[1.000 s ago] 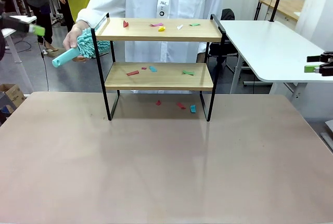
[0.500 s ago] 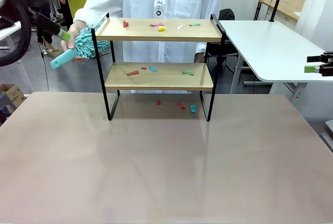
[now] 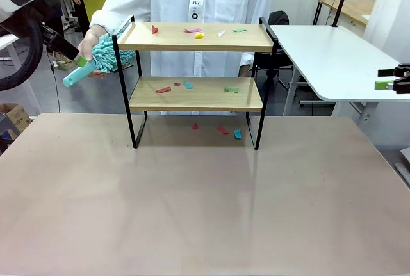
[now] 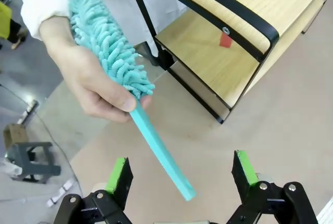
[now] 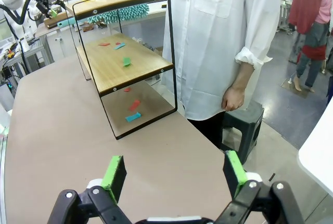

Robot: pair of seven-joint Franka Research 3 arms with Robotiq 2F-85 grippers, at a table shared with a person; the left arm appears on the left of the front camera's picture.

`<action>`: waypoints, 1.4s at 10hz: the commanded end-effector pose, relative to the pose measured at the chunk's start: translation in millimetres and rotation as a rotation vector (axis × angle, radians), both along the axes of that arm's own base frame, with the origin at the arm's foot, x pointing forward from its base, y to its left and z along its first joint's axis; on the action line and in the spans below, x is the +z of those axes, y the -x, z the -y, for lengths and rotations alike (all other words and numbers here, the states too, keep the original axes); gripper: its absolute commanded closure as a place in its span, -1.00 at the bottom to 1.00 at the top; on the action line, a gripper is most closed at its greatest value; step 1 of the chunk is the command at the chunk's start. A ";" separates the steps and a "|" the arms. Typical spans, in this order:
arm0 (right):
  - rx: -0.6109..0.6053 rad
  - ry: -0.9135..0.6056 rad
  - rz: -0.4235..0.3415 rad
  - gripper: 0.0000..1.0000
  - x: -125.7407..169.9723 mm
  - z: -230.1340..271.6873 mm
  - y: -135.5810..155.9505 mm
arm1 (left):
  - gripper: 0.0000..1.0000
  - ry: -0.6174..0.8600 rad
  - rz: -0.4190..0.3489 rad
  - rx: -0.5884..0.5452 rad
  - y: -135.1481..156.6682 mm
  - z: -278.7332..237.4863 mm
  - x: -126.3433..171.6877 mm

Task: Clean the shelf.
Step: Pick up the Duster handed by the human.

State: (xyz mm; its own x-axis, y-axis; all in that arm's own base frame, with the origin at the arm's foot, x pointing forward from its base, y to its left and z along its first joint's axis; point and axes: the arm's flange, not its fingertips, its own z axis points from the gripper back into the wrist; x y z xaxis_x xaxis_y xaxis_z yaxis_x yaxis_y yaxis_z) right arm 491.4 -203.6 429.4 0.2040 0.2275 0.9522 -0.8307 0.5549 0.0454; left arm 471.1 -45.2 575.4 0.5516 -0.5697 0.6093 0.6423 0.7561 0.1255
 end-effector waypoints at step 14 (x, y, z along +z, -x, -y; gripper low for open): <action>0.001 0.002 0.004 -1.00 1.9 -1.7 -0.7 | 0.19 -0.070 -0.048 0.143 -21.8 1.4 -53.9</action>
